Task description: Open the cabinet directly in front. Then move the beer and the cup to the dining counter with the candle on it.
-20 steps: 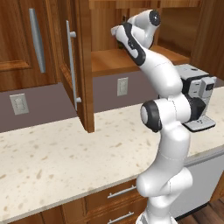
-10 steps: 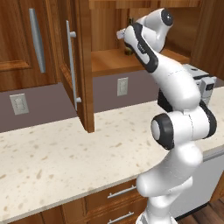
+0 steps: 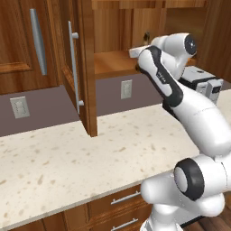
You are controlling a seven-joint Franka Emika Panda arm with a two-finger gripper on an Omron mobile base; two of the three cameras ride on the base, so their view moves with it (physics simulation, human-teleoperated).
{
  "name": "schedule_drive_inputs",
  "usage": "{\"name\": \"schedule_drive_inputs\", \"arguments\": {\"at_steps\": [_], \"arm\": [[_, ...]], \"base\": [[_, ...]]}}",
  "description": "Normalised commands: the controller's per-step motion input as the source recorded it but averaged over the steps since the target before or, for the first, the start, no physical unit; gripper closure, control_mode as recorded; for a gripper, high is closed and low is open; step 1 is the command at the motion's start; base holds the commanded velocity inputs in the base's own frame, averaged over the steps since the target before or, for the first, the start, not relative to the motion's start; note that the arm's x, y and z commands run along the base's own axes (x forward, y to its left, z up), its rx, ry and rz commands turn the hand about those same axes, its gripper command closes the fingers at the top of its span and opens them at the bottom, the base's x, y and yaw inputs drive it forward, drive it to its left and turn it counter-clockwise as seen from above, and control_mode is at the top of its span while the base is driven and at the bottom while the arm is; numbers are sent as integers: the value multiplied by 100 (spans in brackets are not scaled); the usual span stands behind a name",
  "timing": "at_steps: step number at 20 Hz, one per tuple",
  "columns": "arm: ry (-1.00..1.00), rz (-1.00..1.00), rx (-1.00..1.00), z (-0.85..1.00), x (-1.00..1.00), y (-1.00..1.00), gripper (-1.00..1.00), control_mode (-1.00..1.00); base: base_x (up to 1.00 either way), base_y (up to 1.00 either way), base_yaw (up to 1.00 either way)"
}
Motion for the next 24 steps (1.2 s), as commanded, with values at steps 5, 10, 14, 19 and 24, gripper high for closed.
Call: {"name": "schedule_drive_inputs", "arguments": {"at_steps": [5, 10, 14, 19, 24], "arm": [[-24, 0, 17, 0, -100, -28, 100, -100], [0, 0, 14, -2, -100, -18, 100, -100], [6, 0, 11, 11, -100, -4, 100, -100], [4, 4, 0, 3, -50, 0, 100, -100], [10, 0, -6, -44, -42, 0, 100, -100]], "base": [[0, 0, 0], [0, 0, 0], [0, 0, 0], [0, 0, 0], [0, 0, 0]]}}
